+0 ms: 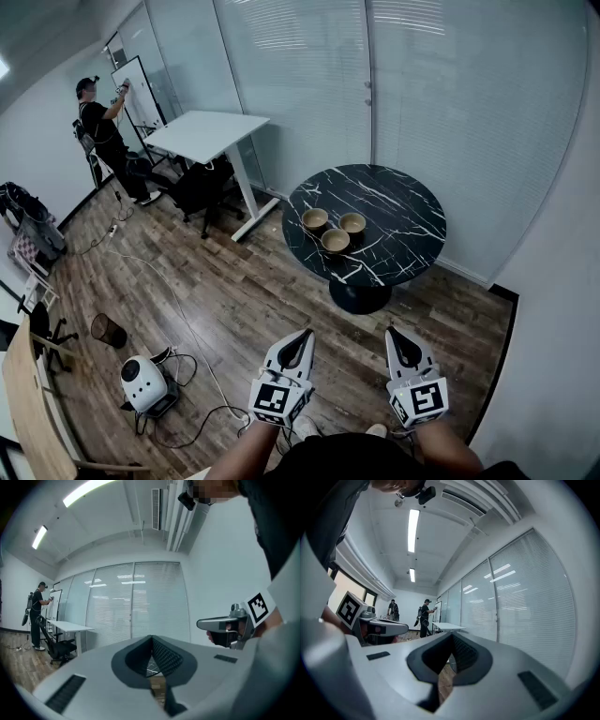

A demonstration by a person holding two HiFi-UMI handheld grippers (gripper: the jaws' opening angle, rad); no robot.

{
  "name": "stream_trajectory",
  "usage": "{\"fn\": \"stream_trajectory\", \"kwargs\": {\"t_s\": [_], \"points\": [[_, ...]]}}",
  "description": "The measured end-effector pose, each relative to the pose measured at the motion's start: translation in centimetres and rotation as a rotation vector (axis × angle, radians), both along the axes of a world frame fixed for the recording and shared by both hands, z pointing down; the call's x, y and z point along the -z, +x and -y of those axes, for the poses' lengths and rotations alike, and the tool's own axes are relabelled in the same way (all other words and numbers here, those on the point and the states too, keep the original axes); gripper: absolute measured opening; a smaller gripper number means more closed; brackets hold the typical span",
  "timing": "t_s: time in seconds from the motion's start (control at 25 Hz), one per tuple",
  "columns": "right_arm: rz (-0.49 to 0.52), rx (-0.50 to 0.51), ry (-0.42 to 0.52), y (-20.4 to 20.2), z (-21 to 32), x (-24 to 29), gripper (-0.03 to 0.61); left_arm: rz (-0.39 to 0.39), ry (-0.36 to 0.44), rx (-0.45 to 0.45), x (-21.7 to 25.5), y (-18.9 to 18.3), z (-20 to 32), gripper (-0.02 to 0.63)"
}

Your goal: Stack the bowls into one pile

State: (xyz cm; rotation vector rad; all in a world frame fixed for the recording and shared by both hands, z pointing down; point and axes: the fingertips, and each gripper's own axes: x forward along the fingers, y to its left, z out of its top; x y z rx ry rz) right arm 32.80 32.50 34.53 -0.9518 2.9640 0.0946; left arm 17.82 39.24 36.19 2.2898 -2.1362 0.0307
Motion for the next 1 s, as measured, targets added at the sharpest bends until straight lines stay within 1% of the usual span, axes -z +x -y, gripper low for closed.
{"fn": "stream_trajectory", "kwargs": {"t_s": [0.2,0.4,0.64,0.84,1.0], "points": [[-0.006,0.003,-0.003,-0.9,0.3,-0.6,0.005,0.005,0.006,0.003,0.2,-0.7,0.2,0.013],[-0.029,-0.003,0.016,-2.1,0.7,-0.5,0.005,0.009,0.005,0.006,0.1,-1.7,0.5,0.012],[-0.013,0.019,-0.018,-4.1,0.6,-1.2,0.006,0.01,-0.004,-0.008,-0.5,-2.9,0.5,0.012],[-0.006,0.002,-0.037,-6.6,0.5,-1.8,0.006,0.008,0.003,-0.011,-0.5,-5.6,-0.3,0.013],[0.002,-0.015,-0.017,-9.4,0.1,-1.3,0.008,0.014,0.005,-0.009,-0.7,-8.9,-1.1,0.012]]}}
